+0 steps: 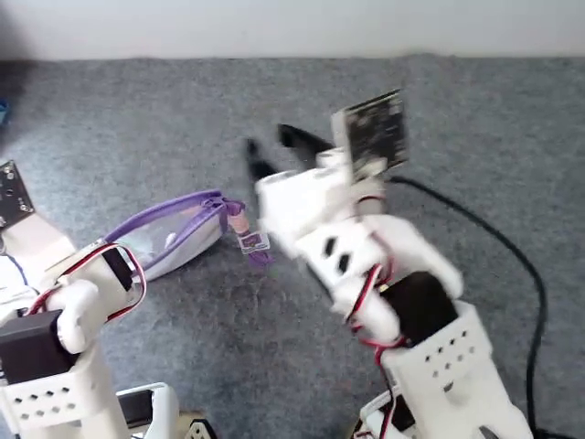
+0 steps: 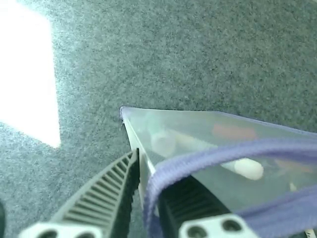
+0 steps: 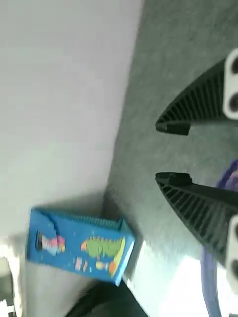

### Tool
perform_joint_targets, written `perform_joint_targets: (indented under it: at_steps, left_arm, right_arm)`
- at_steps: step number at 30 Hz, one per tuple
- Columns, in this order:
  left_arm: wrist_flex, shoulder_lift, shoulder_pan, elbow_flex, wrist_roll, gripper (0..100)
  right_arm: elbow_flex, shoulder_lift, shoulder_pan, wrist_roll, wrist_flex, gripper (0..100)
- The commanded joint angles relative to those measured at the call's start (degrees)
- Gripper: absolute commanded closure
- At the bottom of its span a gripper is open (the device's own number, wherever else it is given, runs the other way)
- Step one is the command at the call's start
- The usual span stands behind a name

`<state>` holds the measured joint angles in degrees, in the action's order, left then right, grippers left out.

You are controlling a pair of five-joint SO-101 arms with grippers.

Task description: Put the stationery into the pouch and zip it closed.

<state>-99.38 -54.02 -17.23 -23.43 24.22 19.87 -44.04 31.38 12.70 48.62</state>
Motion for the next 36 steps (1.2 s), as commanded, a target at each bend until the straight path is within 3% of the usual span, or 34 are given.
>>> perform_joint_targets:
  at_steps: [1, 6, 11, 17, 24, 36]
  left_arm:
    - [-0.97, 0.26, -0.62, -0.13, 0.53, 99]
    - [-0.97, 0.26, -0.62, -0.13, 0.53, 99]
    - [-0.97, 0.26, -0.44, -0.13, 0.53, 99]
    - [-0.97, 0.26, -0.35, -0.13, 0.53, 99]
    - [-0.97, 0.35, -0.35, -0.31, 0.53, 99]
    - [-0.97, 0.35, -0.35, -0.13, 0.35, 99]
  right_arm:
    - [0.79, 1.36, -8.75, 1.14, 9.01, 91.9]
    - [4.66, 10.42, -14.73, -6.15, 16.22, 91.9]
    - [5.27, 21.23, -16.22, -10.11, 22.37, 91.8]
    - [3.25, 35.38, -16.04, -15.03, 22.64, 91.4]
    - [-4.57, 45.67, -16.22, -17.23, 25.8, 72.0]
    - [-8.79, 61.49, -16.92, -20.04, 24.31, 78.5]
